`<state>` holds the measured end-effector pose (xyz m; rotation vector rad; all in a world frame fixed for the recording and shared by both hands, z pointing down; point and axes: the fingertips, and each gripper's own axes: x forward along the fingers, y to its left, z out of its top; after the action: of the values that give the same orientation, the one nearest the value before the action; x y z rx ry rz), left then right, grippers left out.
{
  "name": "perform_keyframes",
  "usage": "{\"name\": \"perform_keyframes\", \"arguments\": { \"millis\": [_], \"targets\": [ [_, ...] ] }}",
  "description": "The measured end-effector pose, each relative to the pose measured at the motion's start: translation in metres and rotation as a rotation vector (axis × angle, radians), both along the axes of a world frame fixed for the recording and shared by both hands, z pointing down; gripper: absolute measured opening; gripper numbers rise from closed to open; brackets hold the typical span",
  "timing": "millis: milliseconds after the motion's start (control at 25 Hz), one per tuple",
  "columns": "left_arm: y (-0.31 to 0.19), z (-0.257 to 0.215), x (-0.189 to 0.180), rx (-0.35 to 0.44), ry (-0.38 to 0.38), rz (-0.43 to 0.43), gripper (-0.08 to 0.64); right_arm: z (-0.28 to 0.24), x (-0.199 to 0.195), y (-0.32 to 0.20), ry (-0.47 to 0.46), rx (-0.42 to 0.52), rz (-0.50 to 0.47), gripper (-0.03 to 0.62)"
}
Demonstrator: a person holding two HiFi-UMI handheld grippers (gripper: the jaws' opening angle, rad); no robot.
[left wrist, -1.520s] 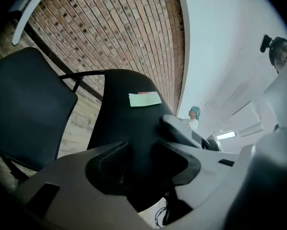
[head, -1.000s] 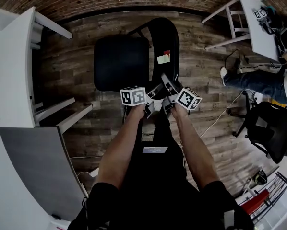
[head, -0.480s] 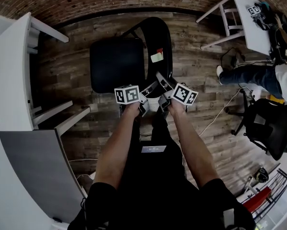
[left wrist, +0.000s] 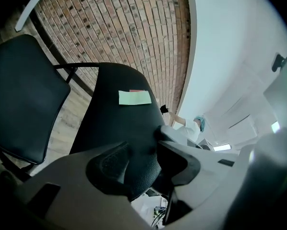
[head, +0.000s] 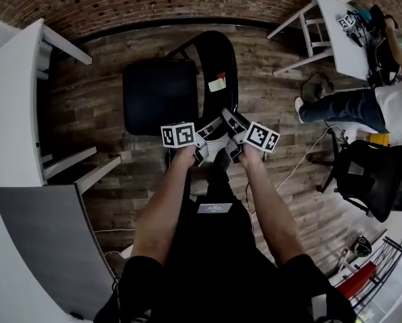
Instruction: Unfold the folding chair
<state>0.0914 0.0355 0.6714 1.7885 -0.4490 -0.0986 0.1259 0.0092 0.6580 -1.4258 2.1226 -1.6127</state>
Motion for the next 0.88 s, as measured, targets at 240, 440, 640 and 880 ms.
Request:
{"name": "perform_keyframes", "arguments": {
  "millis": [240,440,640,880],
  "targets": [
    [0.007,-0.005,0.004,-0.009,0.020,-0.001,0.186,-0.006,0.011,0.009,0.011,-0.033,0.037,0.153],
    [0.010,-0.010,0.005,-0.017,0.027,0.008,0.186,-0.006,0.015,0.010,0.067,-0.075,0.046,0.153],
    [0.018,-0.020,0.004,0.008,0.028,0.019,0.186,-0.007,0.018,0.012,0.086,-0.085,0.033,0.153],
    [0.026,-0.031,0.008,0.020,0.006,-0.026,0.186,-0.029,0.032,0.025,-0.004,-0.027,-0.003,0.153]
  ]
}}
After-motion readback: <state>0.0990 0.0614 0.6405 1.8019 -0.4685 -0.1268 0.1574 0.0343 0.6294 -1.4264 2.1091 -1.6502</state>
